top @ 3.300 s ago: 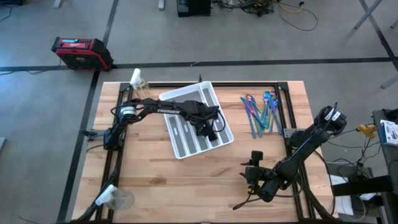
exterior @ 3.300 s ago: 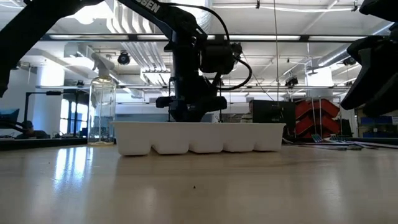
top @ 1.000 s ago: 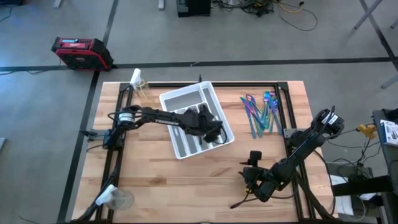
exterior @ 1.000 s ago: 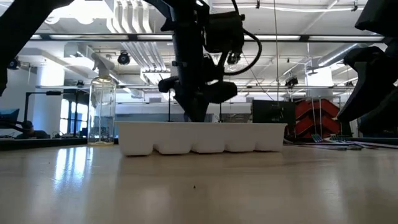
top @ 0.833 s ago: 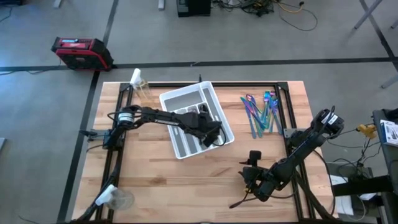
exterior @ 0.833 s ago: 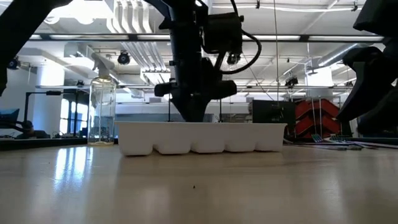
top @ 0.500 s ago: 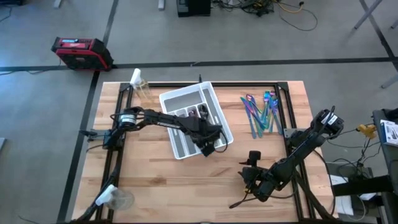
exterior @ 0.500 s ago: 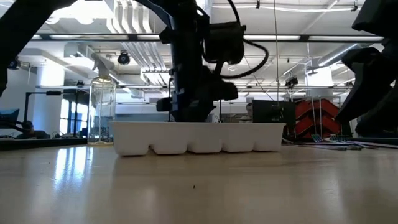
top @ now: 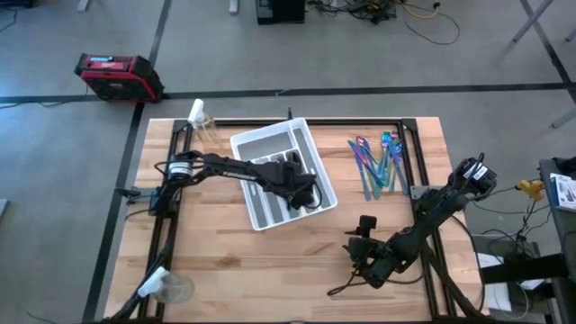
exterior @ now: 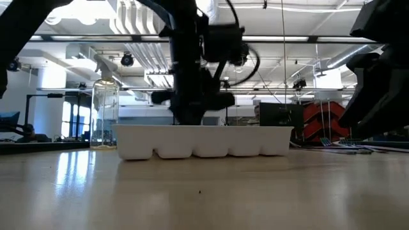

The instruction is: Sort silverware

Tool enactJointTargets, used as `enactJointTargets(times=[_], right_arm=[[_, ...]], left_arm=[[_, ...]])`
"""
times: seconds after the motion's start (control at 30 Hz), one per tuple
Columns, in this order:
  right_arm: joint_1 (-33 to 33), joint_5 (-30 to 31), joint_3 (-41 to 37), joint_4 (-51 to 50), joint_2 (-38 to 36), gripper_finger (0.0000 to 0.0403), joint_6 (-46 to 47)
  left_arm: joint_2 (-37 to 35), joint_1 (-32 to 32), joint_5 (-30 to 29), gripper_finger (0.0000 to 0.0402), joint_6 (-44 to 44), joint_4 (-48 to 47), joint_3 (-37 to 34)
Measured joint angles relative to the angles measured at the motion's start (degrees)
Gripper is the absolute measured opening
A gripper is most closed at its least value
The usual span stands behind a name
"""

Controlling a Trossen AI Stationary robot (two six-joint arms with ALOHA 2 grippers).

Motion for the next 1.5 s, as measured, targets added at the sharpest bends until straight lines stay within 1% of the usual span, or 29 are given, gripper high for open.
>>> enactJointTargets(times=[0.1, 0.17, 0.2, 0.3, 0.37, 0.43, 0.5, 0.67, 0.73, 0.87, 0.9, 0.97, 1.03, 1.13, 1.17, 1.23, 1.33, 1.37, 1.4, 1.5], right_arm=[[-0.40, 0.06, -0.02, -0.10, -0.15, 0.0181, -0.80], [-0.80, 0.16, 0.00, 0.20, -0.35, 0.0181, -1.47], [-1.12, 0.19, 0.00, 0.04, -0.35, 0.0181, -1.55], [-2.64, 0.19, 0.00, -0.04, -0.58, 0.0181, -1.87], [-3.48, 0.19, 0.00, 0.15, -0.73, 0.0181, -2.27], [-4.78, 0.19, 0.00, -0.45, -1.17, 0.0181, -2.00], [-6.05, 0.21, 0.00, -1.65, -2.96, 0.0181, -0.73], [-8.92, 0.33, 0.00, -4.57, -8.21, 0.0181, -0.38], [-9.79, 0.39, 0.00, -4.59, -9.94, 0.0181, -0.91], [-10.62, 0.27, 0.00, -4.26, -10.97, 0.0181, -1.60], [-10.62, 0.29, 0.00, -4.02, -10.99, 0.0181, -1.59], [-10.62, -0.08, 0.00, -4.25, -10.74, 0.0181, -1.60], [-10.62, -0.26, 0.00, -4.01, -10.63, 0.0181, -1.61], [-10.71, -0.20, 0.00, -3.30, -10.62, 0.0181, -1.61], [-10.73, -0.20, 0.00, -3.29, -10.59, 0.0181, -1.71], [-11.08, 0.07, -0.01, -2.25, -10.51, 0.0181, -2.06], [-11.15, 0.08, 0.00, -2.42, -10.43, 0.0181, -2.05], [-11.19, 0.09, -0.02, -2.34, -10.43, 0.0181, -2.05], [-11.19, 0.15, 0.00, -2.13, -10.45, 0.0181, -2.05], [-11.10, -0.31, 0.00, -2.10, -10.45, 0.0181, -2.05]], left_arm=[[-0.21, -0.58, 5.98, 0.0025, 2.05, 5.97, -2.87], [-0.28, -1.66, 10.49, 0.0025, 4.20, 9.11, -3.26], [-0.12, -2.43, 11.47, 0.0025, 5.14, 10.99, -3.26], [-0.60, -3.88, 10.18, 0.0025, 7.14, 11.09, -2.93], [-0.94, -4.61, 5.86, 0.0025, 7.38, 10.90, -1.96], [-1.77, -4.68, 1.96, 0.0025, 7.01, 8.58, -1.63], [-2.31, -4.47, -0.79, 0.0025, 6.77, 7.36, -1.49], [-2.75, -4.30, -10.00, 0.0025, 3.08, 4.22, -1.61], [-2.98, -4.22, -10.39, 0.0025, 0.57, 4.50, -2.47], [-1.89, -4.03, -9.89, 0.0025, -3.08, 4.81, -4.68], [-1.89, -4.03, -9.33, 0.0025, -3.80, 5.51, -5.45], [-1.99, -3.94, -6.12, 0.0025, -4.76, 7.91, -6.97], [-2.05, -3.96, -2.69, 0.0025, -2.59, 10.39, -7.47], [-1.95, -5.06, -0.82, 0.0025, 0.61, 11.13, -6.15], [-1.93, -5.31, -1.00, 0.0025, 1.40, 11.01, -5.30], [-2.58, -5.59, -5.22, 0.0025, 2.49, 9.40, -3.96], [-4.25, -5.02, -16.11, 0.0025, 1.23, 7.31, -2.04], [-4.64, -4.68, -18.13, 0.0025, 0.24, 6.10, -1.95], [-4.75, -4.38, -18.77, 0.0025, -0.87, 4.58, -2.05], [-4.14, -3.52, -18.10, 0.0025, -4.69, 2.03, -2.82]])
